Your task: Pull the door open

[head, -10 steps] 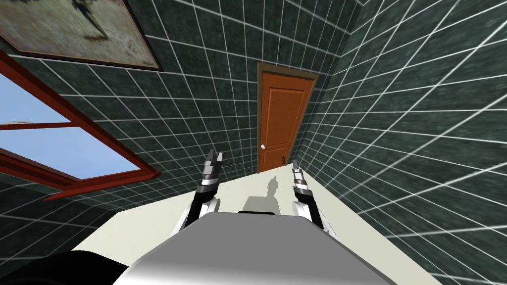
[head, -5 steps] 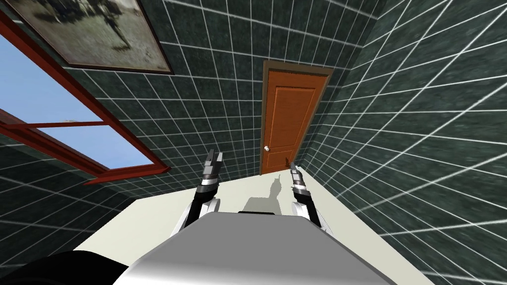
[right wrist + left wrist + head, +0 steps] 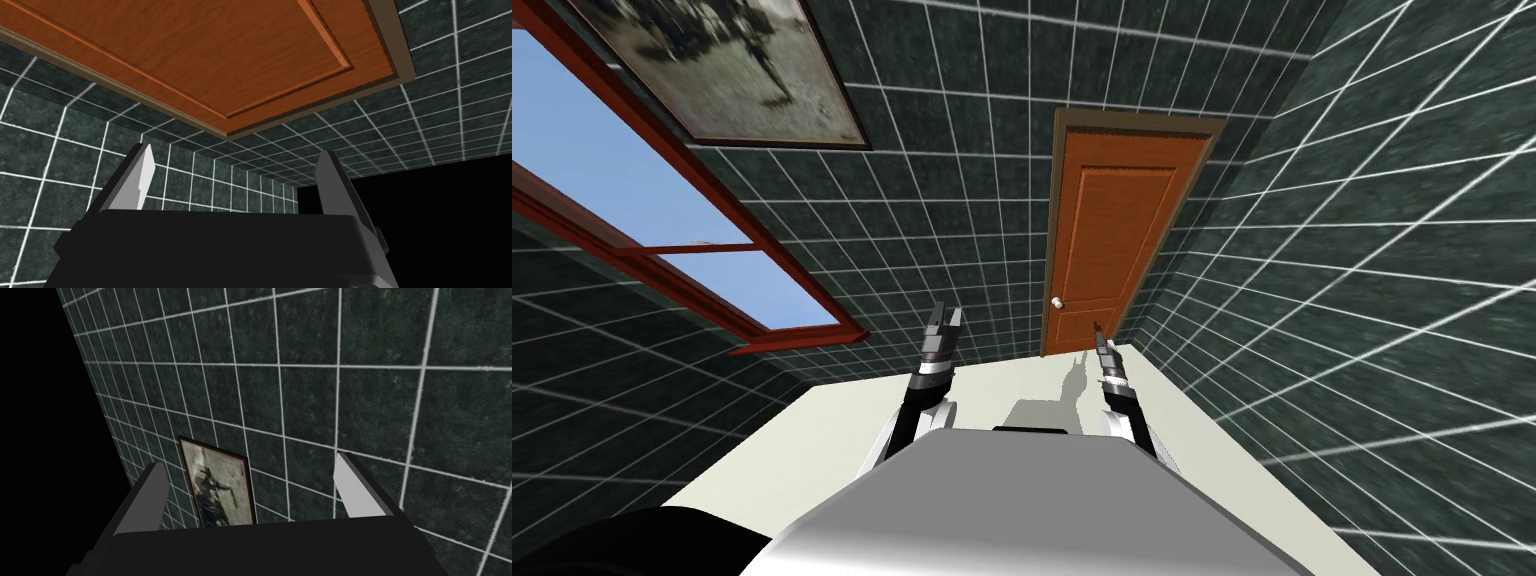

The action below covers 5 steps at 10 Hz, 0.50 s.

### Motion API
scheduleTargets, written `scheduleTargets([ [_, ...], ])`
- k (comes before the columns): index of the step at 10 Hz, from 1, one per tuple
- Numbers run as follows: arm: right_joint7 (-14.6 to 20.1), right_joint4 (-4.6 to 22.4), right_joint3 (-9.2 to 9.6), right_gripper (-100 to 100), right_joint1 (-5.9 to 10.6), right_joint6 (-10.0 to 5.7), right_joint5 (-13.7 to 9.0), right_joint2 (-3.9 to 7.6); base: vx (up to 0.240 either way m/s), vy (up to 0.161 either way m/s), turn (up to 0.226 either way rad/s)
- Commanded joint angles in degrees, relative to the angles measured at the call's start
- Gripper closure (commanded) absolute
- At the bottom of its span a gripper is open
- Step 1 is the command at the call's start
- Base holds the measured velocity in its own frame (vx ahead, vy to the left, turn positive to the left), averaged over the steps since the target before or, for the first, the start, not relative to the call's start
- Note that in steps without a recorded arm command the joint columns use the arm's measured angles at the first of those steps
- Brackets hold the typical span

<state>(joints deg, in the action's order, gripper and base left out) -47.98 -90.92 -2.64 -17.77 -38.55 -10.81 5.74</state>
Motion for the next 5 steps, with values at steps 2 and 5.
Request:
scheduleTargets([
  [2, -4.42, 3.35, -0.16, -100, 0.95, -0.34, -0.88, 0.29, 0.072, -0.043, 0.165],
  [5, -8.22, 6.15, -0.25, -100, 1.75, -0.69, -1.53, 0.45, 0.061, -0.053, 0.147],
])
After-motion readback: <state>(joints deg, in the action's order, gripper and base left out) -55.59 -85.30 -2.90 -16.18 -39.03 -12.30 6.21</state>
